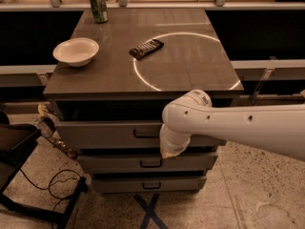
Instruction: Close top drawer
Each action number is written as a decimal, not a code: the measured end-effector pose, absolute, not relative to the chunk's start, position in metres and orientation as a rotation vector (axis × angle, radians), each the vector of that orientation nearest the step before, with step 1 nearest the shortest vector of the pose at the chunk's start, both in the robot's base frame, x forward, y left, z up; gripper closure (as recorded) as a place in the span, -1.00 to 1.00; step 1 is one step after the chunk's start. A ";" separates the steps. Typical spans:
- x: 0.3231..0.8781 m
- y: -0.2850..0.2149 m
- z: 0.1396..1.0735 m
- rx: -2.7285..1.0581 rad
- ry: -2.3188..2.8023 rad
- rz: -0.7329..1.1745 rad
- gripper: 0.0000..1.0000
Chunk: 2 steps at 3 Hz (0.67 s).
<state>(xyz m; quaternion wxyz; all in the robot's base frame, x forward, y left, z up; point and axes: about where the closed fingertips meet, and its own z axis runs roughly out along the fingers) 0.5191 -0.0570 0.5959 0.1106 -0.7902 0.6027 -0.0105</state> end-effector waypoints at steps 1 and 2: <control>0.541 -0.054 0.593 -2.332 1.744 -0.031 1.00; 0.546 -0.054 0.592 -2.336 1.737 -0.033 1.00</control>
Offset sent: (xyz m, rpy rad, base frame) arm 0.0741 0.0080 -0.0064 0.0034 -0.0287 0.0650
